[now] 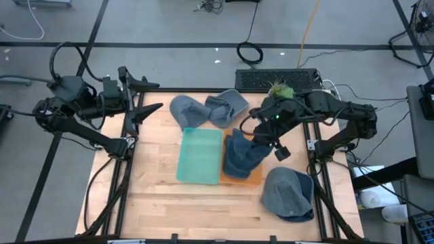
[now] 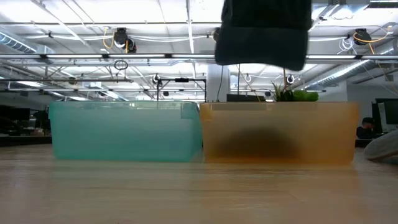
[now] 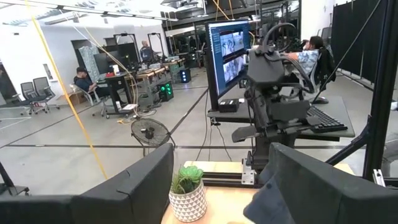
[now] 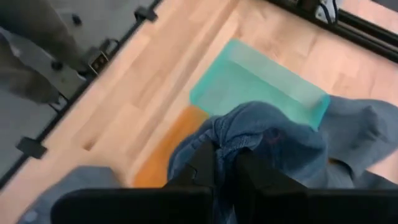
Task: Pick & Place hat
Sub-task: Put the left blue cap into the orange bin, then put the bottom gray cap into the blue bin
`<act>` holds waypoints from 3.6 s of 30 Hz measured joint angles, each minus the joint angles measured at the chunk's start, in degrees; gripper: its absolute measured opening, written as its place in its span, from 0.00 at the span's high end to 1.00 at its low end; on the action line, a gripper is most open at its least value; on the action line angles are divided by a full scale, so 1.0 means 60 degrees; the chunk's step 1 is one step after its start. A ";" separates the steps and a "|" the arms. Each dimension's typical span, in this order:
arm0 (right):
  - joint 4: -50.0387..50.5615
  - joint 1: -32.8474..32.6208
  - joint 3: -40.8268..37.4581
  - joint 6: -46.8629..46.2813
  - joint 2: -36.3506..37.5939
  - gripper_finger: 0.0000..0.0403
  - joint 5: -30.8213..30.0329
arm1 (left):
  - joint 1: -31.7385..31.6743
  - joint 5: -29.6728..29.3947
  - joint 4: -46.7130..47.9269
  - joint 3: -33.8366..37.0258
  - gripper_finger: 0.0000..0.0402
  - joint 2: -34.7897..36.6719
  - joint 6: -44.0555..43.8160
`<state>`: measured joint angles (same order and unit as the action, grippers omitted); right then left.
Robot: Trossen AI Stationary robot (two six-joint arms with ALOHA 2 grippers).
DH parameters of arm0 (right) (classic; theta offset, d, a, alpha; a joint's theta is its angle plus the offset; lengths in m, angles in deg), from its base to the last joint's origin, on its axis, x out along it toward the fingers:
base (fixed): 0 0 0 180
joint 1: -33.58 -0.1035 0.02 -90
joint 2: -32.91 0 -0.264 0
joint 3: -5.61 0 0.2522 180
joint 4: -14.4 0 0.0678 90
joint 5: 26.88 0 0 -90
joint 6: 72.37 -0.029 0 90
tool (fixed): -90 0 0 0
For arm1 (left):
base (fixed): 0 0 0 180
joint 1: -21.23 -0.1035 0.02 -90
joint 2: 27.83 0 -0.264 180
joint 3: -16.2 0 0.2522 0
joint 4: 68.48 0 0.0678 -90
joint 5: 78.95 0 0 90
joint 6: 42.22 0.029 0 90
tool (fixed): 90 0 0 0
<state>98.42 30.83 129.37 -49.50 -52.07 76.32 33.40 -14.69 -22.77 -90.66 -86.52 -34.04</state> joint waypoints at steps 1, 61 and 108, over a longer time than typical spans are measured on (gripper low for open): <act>0.0048 -0.0065 0.0000 0.0047 -0.0032 0.97 -0.0096 | 0.0000 0.0000 0.0000 0.0000 0.33 0.0000 0.0003; -0.5888 0.1701 -0.7774 -0.0408 -0.0035 0.97 -0.1445 | 0.0000 0.0062 -0.0004 0.0000 0.33 0.0000 0.0072; -0.8290 0.2000 -0.9584 -0.0735 0.1627 0.42 -0.2742 | 0.0003 0.0036 -0.0259 0.0000 0.33 -0.0004 0.0199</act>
<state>48.69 42.83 71.86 -53.91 -42.30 59.86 33.41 -14.47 -24.32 -90.66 -86.55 -32.84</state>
